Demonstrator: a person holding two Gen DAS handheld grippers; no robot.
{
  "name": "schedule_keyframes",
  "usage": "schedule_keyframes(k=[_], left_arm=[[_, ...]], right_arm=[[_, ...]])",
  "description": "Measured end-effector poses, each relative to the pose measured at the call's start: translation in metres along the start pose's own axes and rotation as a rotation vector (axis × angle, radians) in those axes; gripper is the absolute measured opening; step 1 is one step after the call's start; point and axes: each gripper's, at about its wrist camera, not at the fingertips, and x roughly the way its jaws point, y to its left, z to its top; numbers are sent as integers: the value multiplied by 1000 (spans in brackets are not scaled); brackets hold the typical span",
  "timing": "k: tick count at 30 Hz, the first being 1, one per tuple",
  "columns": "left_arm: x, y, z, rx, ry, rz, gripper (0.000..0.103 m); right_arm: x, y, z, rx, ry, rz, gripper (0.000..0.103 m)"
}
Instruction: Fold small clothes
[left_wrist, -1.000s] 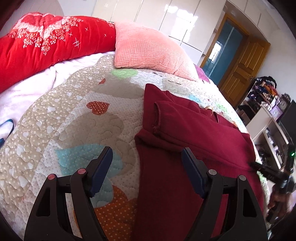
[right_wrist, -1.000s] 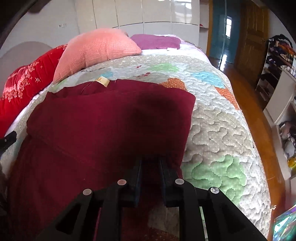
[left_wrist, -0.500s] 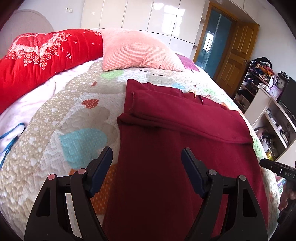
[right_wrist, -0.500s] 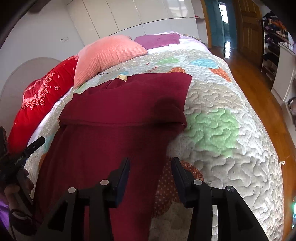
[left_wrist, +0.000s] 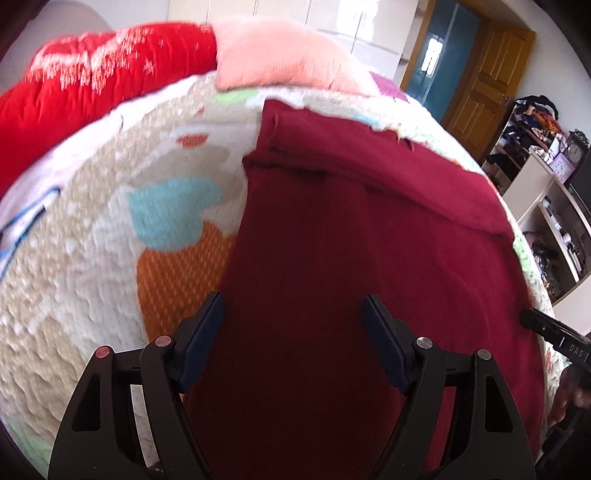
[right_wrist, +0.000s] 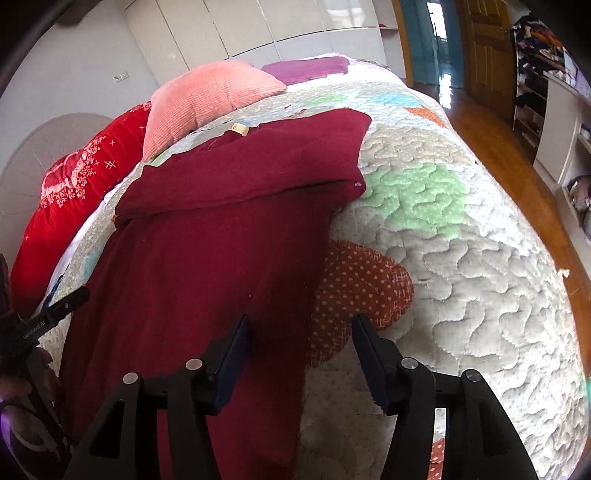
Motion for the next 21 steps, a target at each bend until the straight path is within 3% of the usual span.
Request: schedule_keyframes(k=[2, 4, 7, 10, 17, 21], left_arm=[[2, 0, -4, 1, -2, 1, 77], [1, -5, -6, 13, 9, 18, 77], [-1, -6, -11, 17, 16, 18, 77], [-2, -1, -17, 2, 4, -11, 78], [0, -10, -23, 94, -2, 30, 79], [-5, -8, -24, 98, 37, 15, 79]], right_arm=[[0, 7, -2, -56, -19, 0, 53], [0, 11, -2, -83, -17, 31, 15], [-14, 10, -1, -102, -61, 1, 8], [-11, 3, -3, -98, -38, -27, 8], [-24, -9, -7, 35, -50, 91, 12], [-44, -6, -22, -20, -26, 157, 47]])
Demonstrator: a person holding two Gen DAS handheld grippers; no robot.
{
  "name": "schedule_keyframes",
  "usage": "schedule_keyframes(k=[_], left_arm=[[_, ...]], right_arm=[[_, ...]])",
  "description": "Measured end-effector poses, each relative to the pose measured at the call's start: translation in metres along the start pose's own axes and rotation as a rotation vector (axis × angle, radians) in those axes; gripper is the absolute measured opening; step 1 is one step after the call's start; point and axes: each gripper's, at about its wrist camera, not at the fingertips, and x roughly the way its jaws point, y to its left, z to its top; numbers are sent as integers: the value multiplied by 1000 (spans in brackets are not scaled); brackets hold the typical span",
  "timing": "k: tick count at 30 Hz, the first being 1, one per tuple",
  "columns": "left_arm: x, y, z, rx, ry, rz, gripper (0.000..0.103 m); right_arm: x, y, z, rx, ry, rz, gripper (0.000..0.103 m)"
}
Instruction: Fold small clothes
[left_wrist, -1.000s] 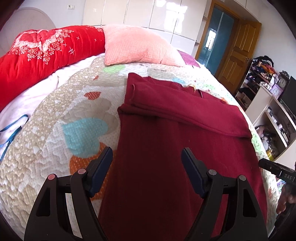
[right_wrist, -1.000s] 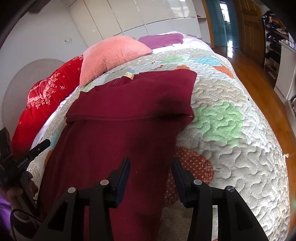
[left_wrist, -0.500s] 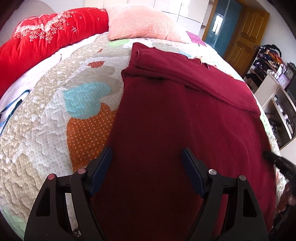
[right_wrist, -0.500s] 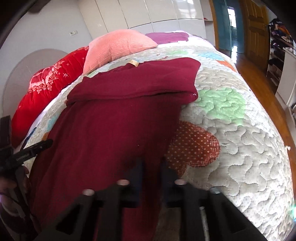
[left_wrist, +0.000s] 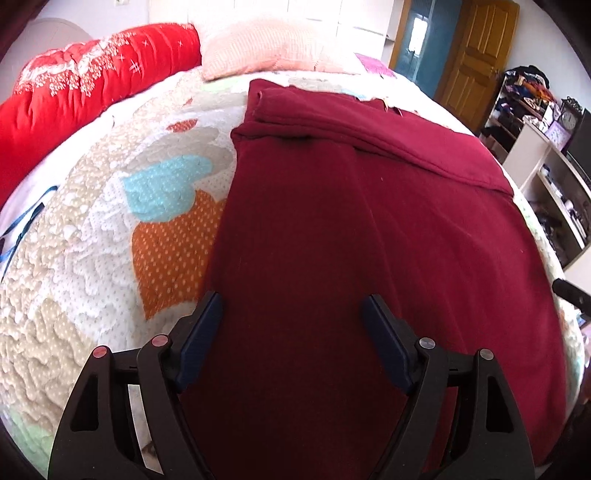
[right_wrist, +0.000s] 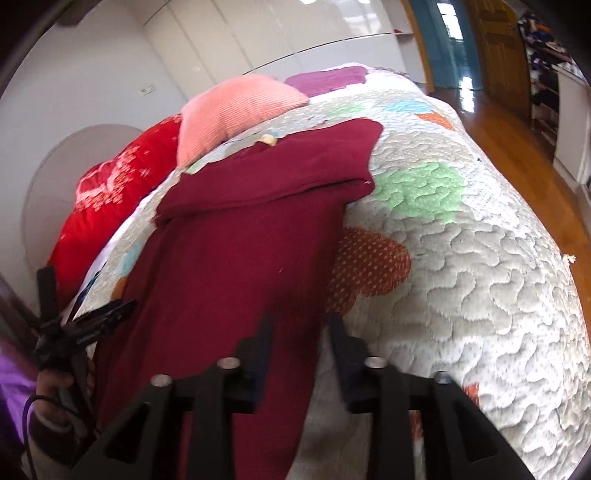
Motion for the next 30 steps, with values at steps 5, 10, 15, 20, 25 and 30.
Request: schedule_keyframes(k=[5, 10, 15, 20, 25, 30], left_arm=[[-22, 9, -20, -9, 18, -39, 79], [-49, 20, -41, -54, 4, -53, 79], [-79, 52, -51, -173, -16, -51, 79], [-87, 85, -71, -324, 25, -112, 79], [-89, 84, -83, -320, 20, -95, 79], [-82, 65, -82, -270, 39, -121, 79]], right_arm=[[-7, -1, -24, 2, 65, 64, 49], [-1, 22, -41, -101, 49, 31, 14], [-14, 29, -41, -185, 1, -97, 9], [-14, 15, -46, -125, 34, -51, 9], [-35, -2, -55, -5, 63, 119, 24], [-48, -2, -73, -13, 117, 208, 45]])
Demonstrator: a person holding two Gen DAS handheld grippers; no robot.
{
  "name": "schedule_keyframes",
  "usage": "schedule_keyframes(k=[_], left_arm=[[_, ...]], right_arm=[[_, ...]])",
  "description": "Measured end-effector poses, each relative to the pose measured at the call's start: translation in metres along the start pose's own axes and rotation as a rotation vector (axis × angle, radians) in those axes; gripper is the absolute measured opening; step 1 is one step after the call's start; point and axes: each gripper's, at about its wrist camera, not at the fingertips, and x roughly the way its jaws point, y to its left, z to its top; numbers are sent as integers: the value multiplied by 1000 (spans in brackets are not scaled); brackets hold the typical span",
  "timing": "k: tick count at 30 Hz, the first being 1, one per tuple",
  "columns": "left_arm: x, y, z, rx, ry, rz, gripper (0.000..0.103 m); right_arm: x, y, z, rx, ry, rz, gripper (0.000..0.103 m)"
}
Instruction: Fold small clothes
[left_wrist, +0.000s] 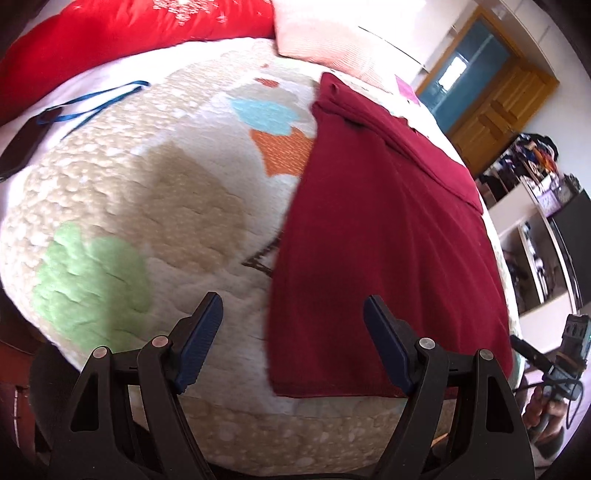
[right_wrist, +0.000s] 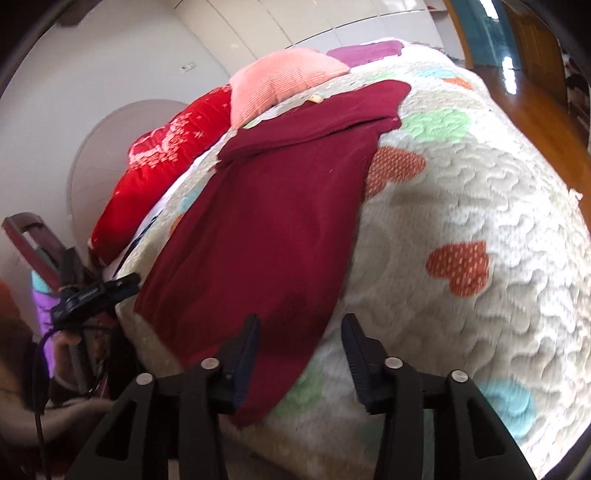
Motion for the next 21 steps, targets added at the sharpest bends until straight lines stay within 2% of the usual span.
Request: schedule_keyframes(k=[5, 11, 14, 18, 21], left_arm=[[13, -12, -5, 49, 6, 27, 79], [18, -15, -8, 51, -3, 39, 80], [20, -16, -7, 67, 0, 45, 80], [21, -18, -9, 75, 0, 49, 81], [21, -21, -10, 110, 16, 56, 81]], right_arm=[[11, 2, -18, 0, 59, 94, 46], [24, 15, -24, -24, 56, 173, 50], [28, 20, -24, -39, 53, 193, 55], [31, 32, -26, -65, 42, 191, 68], [32, 33, -25, -68, 52, 198, 69]])
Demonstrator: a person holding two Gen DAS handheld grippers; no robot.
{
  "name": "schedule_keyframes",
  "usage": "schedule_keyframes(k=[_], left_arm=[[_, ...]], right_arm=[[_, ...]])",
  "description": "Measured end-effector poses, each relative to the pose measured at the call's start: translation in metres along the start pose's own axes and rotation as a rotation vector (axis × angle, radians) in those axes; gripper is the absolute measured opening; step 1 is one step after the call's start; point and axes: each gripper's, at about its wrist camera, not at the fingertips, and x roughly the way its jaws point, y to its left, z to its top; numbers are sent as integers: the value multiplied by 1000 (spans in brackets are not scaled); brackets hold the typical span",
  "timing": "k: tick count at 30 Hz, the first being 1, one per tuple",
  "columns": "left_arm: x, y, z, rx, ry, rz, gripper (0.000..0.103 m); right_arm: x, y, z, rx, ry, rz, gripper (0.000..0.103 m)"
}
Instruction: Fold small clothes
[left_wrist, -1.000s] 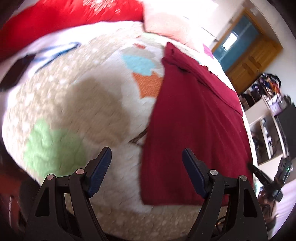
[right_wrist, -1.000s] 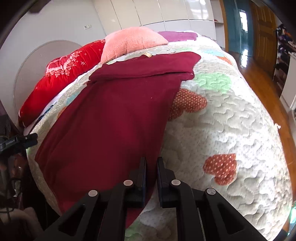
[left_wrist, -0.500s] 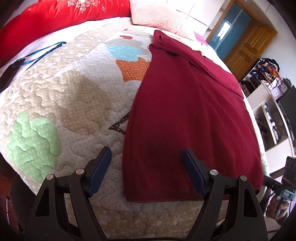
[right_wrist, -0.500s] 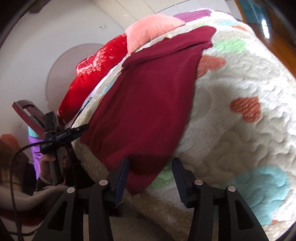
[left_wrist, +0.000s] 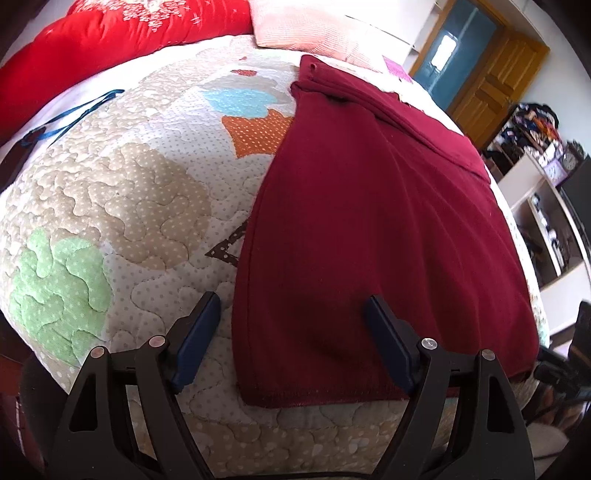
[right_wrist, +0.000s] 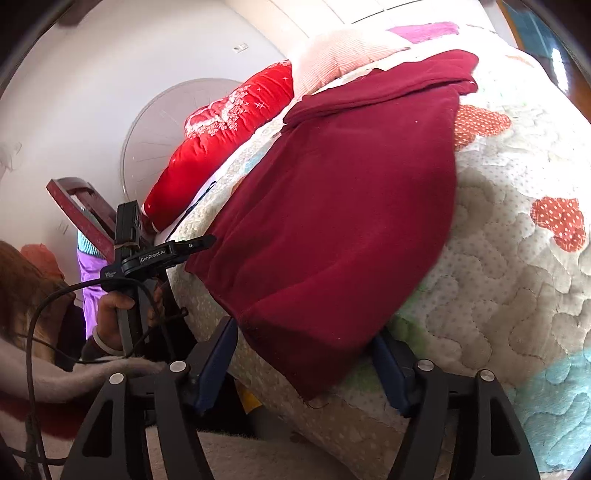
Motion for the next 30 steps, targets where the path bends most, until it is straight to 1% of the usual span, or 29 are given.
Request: schedule_keyframes(k=[3, 6, 10, 11, 12, 13, 14, 15, 16, 17, 18, 19, 20, 22, 25, 27, 30], left_arm=[[0, 0, -1, 16, 11, -5, 81], [1, 1, 0, 5, 21, -9, 81], [1, -2, 2, 32, 48, -38, 81], [1, -3, 2, 39, 52, -42, 81], [1, -2, 2, 40, 51, -45, 78], [1, 0, 2, 36, 47, -48, 74], [0, 1, 2, 33, 45, -46, 62], [0, 2, 2, 26, 44, -48, 52], [-2, 5, 2, 13, 46, -71, 47], [-3, 6, 2, 7, 51, -92, 35], [-4, 5, 2, 8, 54, -102, 29], [-6, 4, 3, 17, 55, -105, 26], [-6, 3, 4, 25, 59, -116, 17], [-8, 2, 8, 23, 60, -124, 14], [-13, 1, 16, 30, 51, -132, 11], [-19, 2, 23, 24, 30, -139, 7], [-29, 3, 39, 15, -15, -150, 7]], right_arm=[[0, -5, 3, 22, 8, 28, 69], [2, -8, 5, 25, 8, 36, 69], [4, -9, 7, 13, 18, 43, 68], [4, -8, 7, 4, 24, 37, 67], [5, -8, 8, -11, 32, 33, 58], [6, -8, 7, -15, 34, 38, 47], [8, -8, 7, -7, 32, 49, 44], [11, -9, 6, 0, 34, 59, 36], [13, -10, 5, 1, 41, 63, 28], [14, -9, 4, 0, 45, 65, 25], [14, -10, 5, 11, 42, 79, 21], [13, -11, 7, 38, 37, 121, 19], [10, -11, 9, 50, 26, 152, 18], [4, -6, 16, 35, -5, 178, 17], [-4, 4, 29, -29, -38, 160, 16], [-9, 7, 40, -48, -70, 158, 16], [-20, 4, 57, -57, -141, 161, 16]])
